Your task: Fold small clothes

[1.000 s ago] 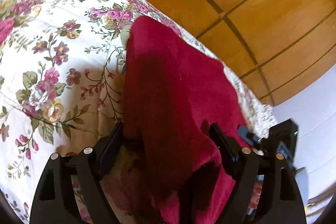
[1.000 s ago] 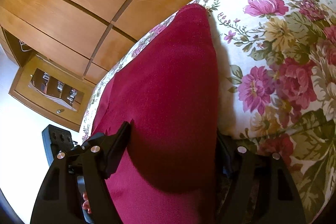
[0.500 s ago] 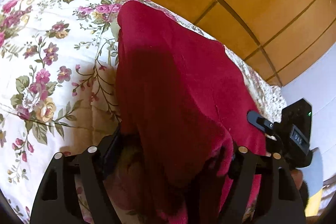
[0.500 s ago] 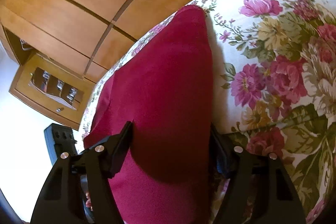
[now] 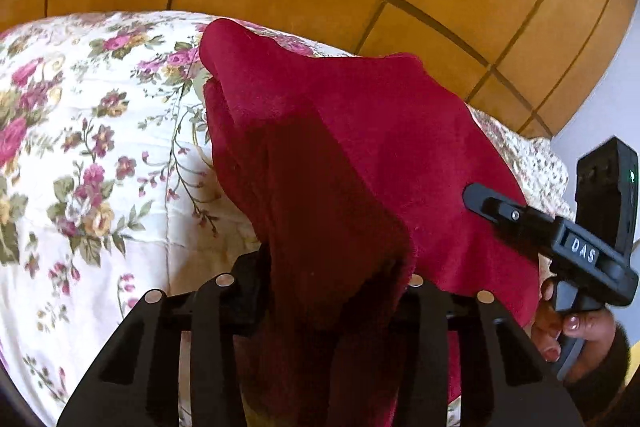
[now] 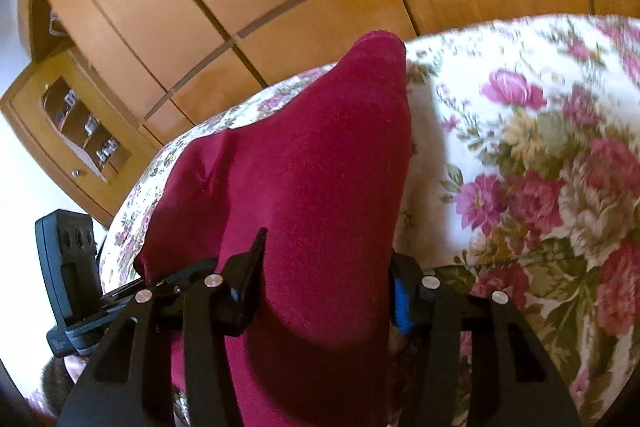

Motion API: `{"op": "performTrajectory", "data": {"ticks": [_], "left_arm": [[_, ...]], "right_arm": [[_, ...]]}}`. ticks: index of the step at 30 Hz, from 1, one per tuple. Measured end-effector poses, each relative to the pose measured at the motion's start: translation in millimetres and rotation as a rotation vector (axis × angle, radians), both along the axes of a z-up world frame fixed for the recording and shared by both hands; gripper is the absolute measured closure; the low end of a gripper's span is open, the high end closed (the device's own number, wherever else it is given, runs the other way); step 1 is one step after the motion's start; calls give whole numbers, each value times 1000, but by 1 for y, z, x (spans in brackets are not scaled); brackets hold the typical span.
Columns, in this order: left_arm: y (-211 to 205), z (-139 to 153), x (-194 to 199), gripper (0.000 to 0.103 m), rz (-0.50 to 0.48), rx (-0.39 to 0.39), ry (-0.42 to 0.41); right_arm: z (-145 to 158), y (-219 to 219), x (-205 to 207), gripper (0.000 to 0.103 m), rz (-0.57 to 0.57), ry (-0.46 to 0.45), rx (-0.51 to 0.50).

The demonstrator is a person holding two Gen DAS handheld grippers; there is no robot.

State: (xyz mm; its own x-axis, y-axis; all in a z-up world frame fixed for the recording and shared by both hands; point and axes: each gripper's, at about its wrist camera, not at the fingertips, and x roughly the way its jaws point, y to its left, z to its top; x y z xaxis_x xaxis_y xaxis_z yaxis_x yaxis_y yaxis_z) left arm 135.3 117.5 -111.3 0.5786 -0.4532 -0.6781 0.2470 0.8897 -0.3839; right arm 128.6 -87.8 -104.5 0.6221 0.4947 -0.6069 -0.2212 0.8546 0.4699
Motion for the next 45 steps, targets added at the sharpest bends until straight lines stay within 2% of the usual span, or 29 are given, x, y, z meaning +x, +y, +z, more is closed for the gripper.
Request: {"op": "performTrajectory", "data": {"ticks": [6, 13, 27, 32, 37, 45], "left_arm": [[-10, 2, -14, 66, -29, -22, -33], [-28, -1, -18, 66, -66, -54, -26], [-76, 9, -24, 66, -120, -16, -56], [-94, 13, -18, 67, -132, -15, -63], [-119, 25, -10, 67, -159, 2, -107], [-163, 34, 24, 67, -206, 1, -145]], "right_arm": [[8, -8, -22, 54, -17, -64, -49], [10, -25, -33, 55, -31, -75, -49], [18, -65, -56, 55, -93, -160, -72], [24, -82, -58, 56, -122, -183, -68], [30, -99, -59, 56, -160, -235, -69], [42, -132, -39, 56, -204, -299, -117]]}}
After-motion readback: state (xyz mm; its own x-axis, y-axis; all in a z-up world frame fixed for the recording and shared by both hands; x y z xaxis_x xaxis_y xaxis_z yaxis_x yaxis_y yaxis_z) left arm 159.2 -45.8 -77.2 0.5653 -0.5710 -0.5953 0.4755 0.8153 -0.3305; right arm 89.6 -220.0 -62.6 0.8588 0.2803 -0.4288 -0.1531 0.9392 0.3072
